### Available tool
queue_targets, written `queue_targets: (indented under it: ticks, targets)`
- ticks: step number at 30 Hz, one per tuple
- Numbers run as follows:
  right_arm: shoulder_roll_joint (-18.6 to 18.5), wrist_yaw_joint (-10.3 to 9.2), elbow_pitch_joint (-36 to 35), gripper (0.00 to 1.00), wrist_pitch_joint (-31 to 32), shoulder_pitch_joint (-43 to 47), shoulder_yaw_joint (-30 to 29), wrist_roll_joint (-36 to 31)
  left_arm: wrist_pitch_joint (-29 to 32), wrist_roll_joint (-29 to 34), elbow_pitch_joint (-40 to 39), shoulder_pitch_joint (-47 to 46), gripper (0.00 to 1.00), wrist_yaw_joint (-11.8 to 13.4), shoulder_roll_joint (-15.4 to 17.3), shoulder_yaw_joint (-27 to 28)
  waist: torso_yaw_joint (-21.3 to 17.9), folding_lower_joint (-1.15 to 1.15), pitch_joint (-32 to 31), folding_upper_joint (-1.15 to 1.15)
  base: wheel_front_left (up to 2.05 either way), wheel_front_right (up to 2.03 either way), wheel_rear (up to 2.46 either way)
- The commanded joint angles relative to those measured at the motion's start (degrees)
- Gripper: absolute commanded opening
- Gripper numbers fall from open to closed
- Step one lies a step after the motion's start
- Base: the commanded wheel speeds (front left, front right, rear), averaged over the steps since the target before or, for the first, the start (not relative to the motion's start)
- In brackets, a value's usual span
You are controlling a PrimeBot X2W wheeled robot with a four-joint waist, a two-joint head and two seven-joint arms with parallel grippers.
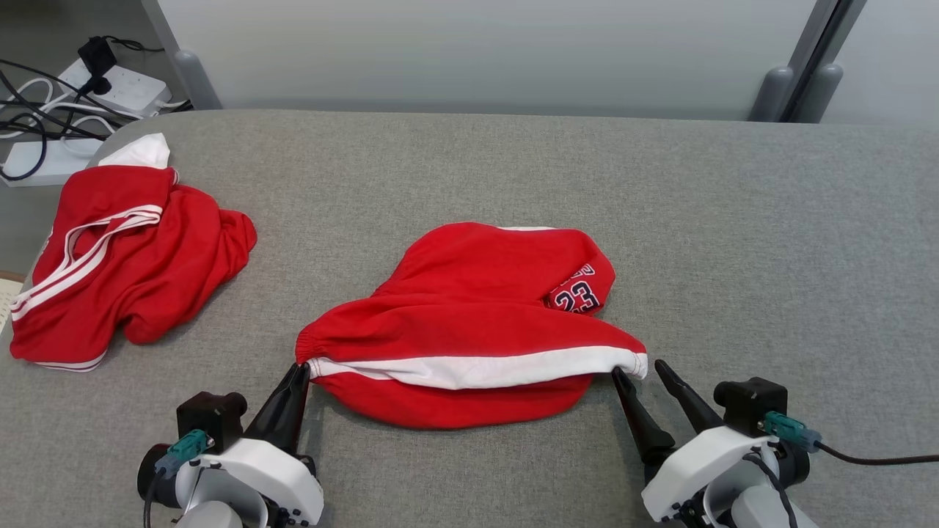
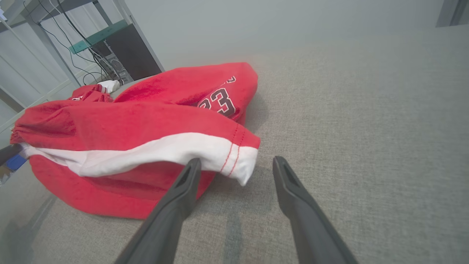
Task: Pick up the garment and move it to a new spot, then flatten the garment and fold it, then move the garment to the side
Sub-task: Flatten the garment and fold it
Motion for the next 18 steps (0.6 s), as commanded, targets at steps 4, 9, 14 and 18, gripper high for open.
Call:
queue_targets:
  ticks: [4, 9, 14, 18]
  targets:
    - [0.1, 0.08, 0.2, 0.18, -0.6, -2.3, 2.1, 0.7, -0.3, 0.4, -0.7, -2.8, 0.00, -0.4, 1.2, 1.7, 0.4, 0.00, 0.4, 0.00, 0.00, 0.00, 0.00]
    - [-0.6, 0.08, -0.5, 0.00, -0.6, -2.5, 2.2, 0.6, -0.3, 0.3, -0.9, -2.8, 0.00, -0.3, 1.0, 2.0, 0.3, 0.00, 0.3, 0.00, 0.00, 0.00, 0.00]
    - [-1.9, 0.08, -4.3, 0.00, -0.6, -1.5, -1.0, -0.6, -0.3, 0.6, -3.6, -2.5, 0.00, -0.7, 0.8, 3.7, -0.6, 0.00, 0.0, 0.00, 0.00, 0.00, 0.00]
    - [-2.8, 0.08, -8.8, 0.00, -0.6, -1.1, -2.5, -2.2, -0.3, 0.5, -7.5, -1.9, 0.00, -2.0, 0.3, 5.2, -2.1, 0.00, -0.3, 0.00, 0.00, 0.00, 0.00]
